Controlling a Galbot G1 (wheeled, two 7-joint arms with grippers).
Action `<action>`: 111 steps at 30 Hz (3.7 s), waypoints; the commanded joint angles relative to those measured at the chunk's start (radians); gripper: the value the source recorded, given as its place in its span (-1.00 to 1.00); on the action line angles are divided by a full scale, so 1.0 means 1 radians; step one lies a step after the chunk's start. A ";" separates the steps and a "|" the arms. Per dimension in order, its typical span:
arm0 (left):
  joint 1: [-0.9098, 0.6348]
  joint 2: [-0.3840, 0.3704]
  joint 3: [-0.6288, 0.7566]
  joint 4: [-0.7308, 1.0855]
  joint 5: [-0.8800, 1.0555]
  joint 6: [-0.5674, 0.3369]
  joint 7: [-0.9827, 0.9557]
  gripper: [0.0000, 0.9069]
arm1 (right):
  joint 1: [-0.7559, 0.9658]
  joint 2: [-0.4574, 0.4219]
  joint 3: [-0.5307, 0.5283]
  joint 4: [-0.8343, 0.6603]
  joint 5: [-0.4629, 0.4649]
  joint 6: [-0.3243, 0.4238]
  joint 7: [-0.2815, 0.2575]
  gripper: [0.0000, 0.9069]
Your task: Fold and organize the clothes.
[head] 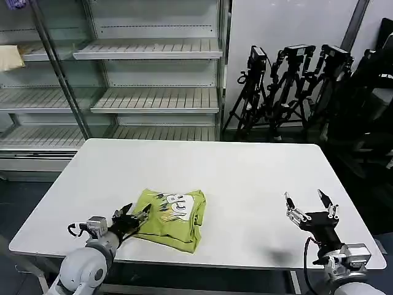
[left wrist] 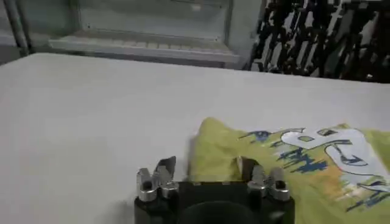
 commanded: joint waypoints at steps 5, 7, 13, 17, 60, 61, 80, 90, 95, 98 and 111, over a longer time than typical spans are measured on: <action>0.012 -0.010 0.012 -0.002 -0.030 0.010 0.027 -0.98 | -0.006 0.004 0.001 0.008 -0.002 -0.015 0.002 1.00; 0.012 -0.012 0.011 -0.002 -0.017 0.010 0.034 -0.98 | -0.005 0.004 0.000 0.007 -0.004 -0.017 0.004 1.00; 0.010 -0.028 0.027 -0.011 0.087 -0.036 0.026 -0.98 | -0.001 0.007 -0.011 0.006 -0.012 -0.038 0.009 1.00; 0.009 -0.021 0.000 -0.043 0.166 -0.051 0.031 -0.98 | 0.008 0.007 -0.018 0.004 -0.020 -0.042 0.009 1.00; -0.020 -0.093 0.440 -0.217 0.836 -0.024 0.100 -0.96 | -0.020 0.016 0.012 0.021 -0.047 -0.019 0.002 1.00; -0.060 -0.103 0.437 -0.210 0.794 -0.014 0.076 -0.96 | -0.014 0.012 0.019 0.022 -0.062 -0.021 0.008 1.00; -0.308 -0.223 0.471 -0.072 0.047 0.013 -0.245 1.00 | 0.197 -0.058 -0.002 -0.066 -0.054 -0.042 -0.012 1.00; -0.336 -0.238 0.356 -0.118 -0.030 0.010 -0.207 1.00 | 0.209 -0.062 -0.013 -0.089 -0.057 -0.034 -0.015 1.00; -0.369 -0.133 0.226 -0.079 0.036 -0.046 -0.133 1.00 | 0.204 -0.078 0.008 -0.088 -0.068 -0.032 -0.025 1.00; -0.303 -0.030 0.062 0.039 0.310 -0.165 0.114 1.00 | 0.198 -0.071 0.018 -0.095 -0.105 0.001 -0.049 1.00; -0.170 0.029 -0.138 0.148 0.530 -0.408 0.290 1.00 | 0.271 -0.030 -0.119 -0.170 -0.127 0.023 -0.035 1.00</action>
